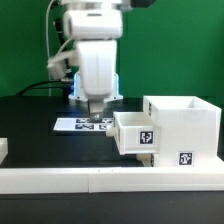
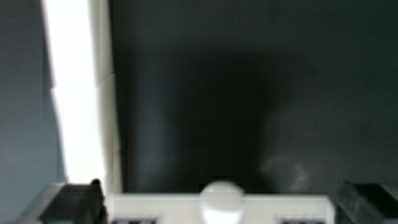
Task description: Assemble drawer
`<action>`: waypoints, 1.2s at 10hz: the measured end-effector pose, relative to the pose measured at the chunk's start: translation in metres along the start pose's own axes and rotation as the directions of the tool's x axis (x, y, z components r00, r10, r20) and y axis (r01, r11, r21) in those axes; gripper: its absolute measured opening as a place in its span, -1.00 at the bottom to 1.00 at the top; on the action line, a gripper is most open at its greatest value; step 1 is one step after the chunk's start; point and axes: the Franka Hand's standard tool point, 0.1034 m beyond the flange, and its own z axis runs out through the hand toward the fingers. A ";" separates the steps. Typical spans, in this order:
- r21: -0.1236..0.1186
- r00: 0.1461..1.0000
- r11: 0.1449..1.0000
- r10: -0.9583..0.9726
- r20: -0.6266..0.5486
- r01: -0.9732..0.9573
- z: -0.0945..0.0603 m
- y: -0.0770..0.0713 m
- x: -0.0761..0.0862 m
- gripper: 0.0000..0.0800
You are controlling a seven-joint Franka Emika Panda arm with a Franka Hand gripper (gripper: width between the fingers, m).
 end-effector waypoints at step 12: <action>0.090 0.991 0.995 0.054 -0.125 -0.043 0.031 0.002 0.066 0.62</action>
Offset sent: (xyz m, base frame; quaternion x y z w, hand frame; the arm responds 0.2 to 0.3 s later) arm 0.0217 0.0456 -0.0113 0.0439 0.1807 -0.0007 0.9826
